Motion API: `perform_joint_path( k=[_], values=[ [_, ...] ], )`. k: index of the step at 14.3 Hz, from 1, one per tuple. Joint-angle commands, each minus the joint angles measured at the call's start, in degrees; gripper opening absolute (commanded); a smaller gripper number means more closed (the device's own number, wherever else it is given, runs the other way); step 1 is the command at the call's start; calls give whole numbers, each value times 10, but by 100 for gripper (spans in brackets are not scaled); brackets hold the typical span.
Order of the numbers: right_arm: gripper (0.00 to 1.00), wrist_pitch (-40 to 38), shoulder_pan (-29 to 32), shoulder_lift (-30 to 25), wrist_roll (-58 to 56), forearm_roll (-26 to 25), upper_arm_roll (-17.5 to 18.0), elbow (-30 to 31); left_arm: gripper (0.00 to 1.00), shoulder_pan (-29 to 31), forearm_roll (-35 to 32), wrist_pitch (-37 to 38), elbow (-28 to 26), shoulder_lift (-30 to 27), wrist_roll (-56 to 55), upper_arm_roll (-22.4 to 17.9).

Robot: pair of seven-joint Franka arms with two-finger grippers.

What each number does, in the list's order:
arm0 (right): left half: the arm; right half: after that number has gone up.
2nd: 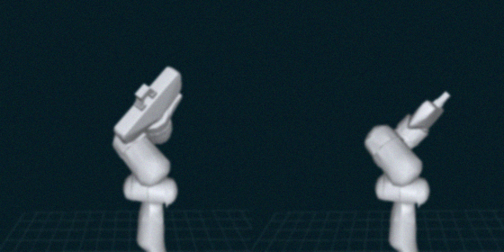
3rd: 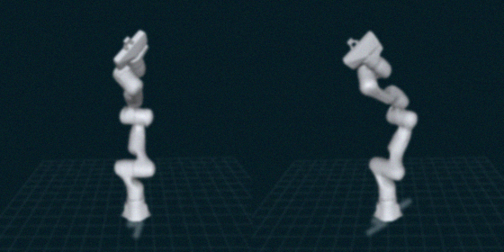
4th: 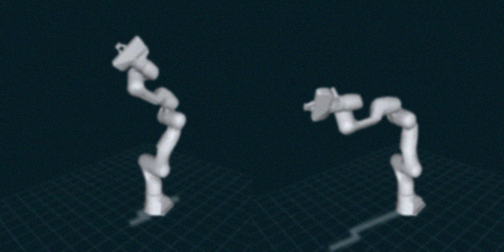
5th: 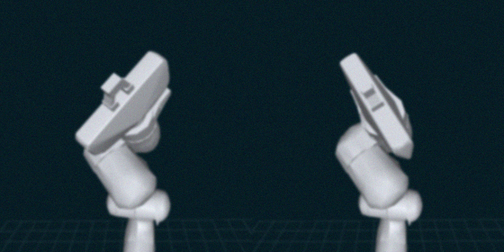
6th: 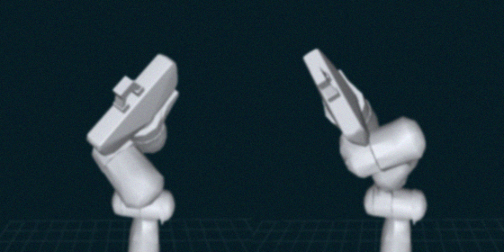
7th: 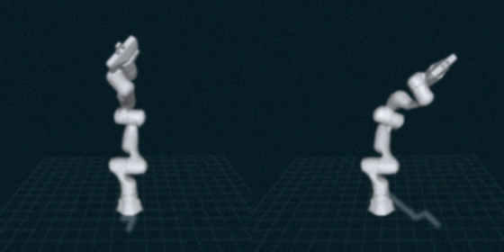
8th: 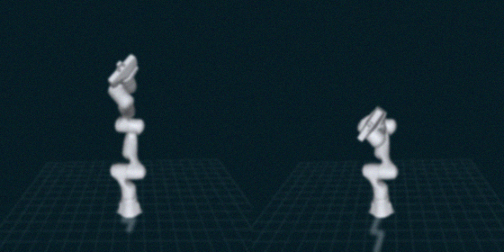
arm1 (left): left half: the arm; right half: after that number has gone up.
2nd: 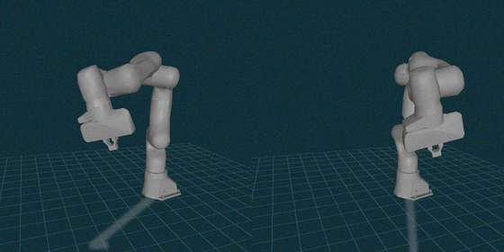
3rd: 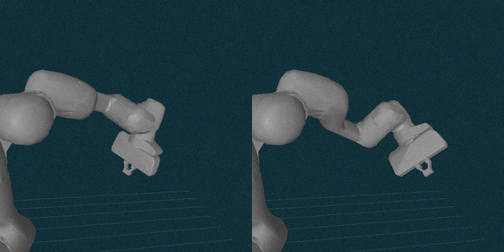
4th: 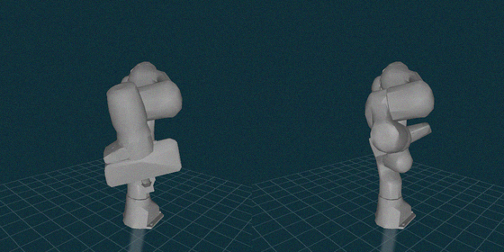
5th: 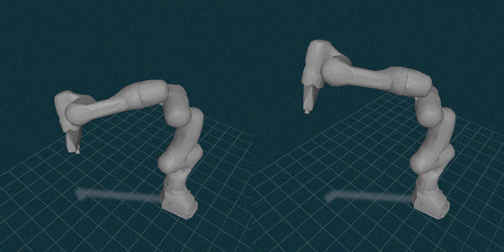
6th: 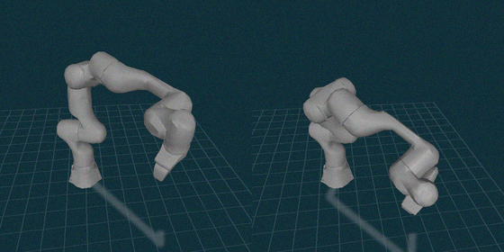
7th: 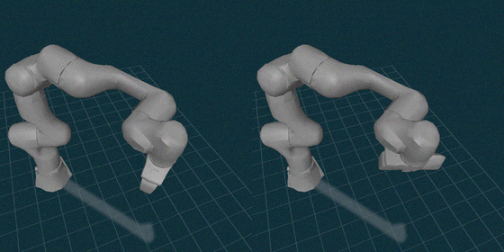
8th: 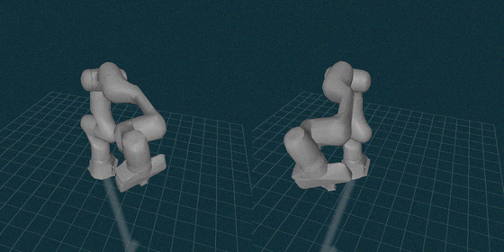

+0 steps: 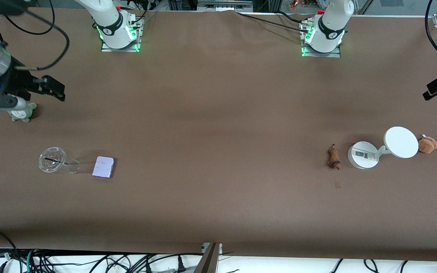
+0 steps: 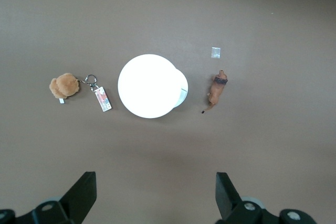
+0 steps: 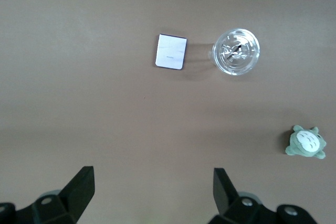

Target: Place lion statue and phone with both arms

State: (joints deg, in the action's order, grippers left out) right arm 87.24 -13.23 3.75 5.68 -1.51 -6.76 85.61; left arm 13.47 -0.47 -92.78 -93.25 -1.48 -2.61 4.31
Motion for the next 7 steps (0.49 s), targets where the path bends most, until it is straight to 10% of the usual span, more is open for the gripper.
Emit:
perform_joint_path(
  k=[1, 7],
  values=[
    [100, -8, 15, -22, -9, -9, 14, 26, 100, 2, -8, 12, 21, 12, -2, 4],
    [100, -24, 9, 9, -8, -12, 14, -1, 100, 2, -8, 13, 21, 13, -1, 4]
  ],
)
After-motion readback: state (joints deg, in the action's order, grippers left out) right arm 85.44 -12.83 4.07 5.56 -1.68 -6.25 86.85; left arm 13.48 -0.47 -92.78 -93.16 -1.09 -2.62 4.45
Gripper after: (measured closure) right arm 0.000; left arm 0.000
